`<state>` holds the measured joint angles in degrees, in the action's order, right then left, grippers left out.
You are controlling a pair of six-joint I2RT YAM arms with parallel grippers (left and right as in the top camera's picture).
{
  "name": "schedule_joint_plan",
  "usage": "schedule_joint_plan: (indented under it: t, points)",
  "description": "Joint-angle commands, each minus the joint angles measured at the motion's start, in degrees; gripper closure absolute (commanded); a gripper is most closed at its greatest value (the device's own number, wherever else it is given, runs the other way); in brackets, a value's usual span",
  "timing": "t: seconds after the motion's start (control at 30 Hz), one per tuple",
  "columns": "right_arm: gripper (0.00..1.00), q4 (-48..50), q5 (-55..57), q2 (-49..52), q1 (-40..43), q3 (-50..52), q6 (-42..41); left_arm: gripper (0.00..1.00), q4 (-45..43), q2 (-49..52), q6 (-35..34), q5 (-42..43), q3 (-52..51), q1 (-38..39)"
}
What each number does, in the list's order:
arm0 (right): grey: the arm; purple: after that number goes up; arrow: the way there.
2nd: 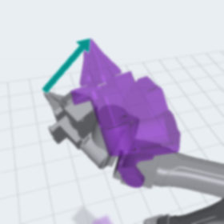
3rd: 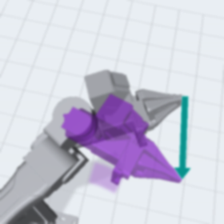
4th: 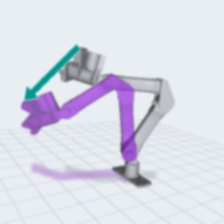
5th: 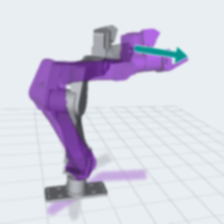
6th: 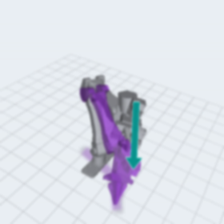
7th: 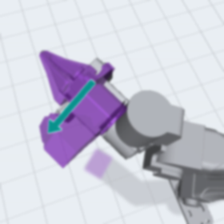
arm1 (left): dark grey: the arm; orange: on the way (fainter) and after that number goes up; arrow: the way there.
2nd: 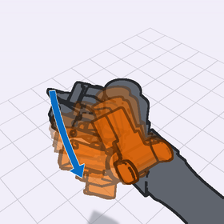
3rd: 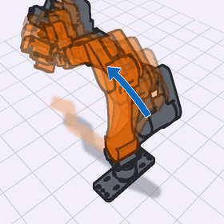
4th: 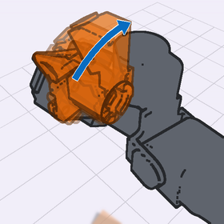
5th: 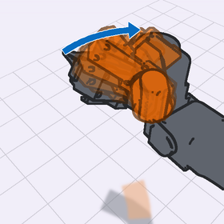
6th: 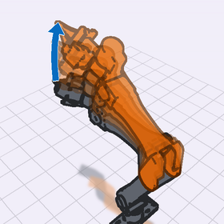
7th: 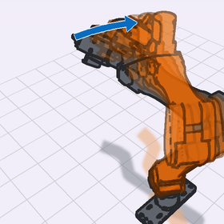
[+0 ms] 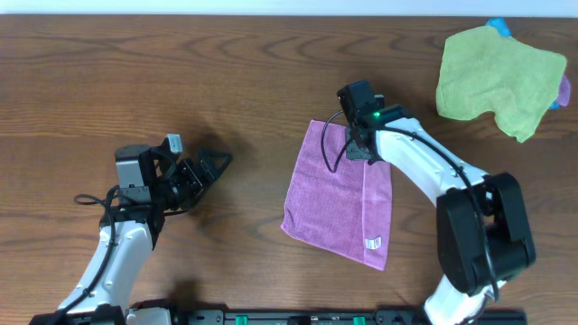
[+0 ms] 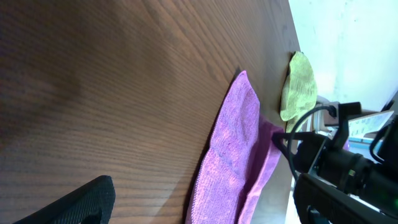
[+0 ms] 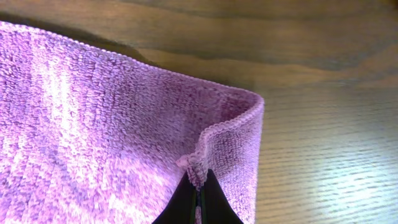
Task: Fold the cloth
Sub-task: 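Grasp the purple cloth's far-right corner and pull it right to flatten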
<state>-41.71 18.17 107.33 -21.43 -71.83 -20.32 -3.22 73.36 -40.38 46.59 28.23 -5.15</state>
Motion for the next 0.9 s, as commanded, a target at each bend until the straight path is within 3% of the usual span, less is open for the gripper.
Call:
schedule_joint_plan:
  t: [0.0, 0.87]
  points:
    - [0.99, -1.07, 1.79, -1.38, 1.05, -0.72, 0.02, 0.07, -0.04, 0.13, 1.18, 1.03, 1.16, -0.26]
    - [0.99, -9.46, 8.02, -2.34, 9.66, -0.7, -1.66, 0.07, -0.07, 0.13, 1.01, 1.09, 1.18, -2.45]
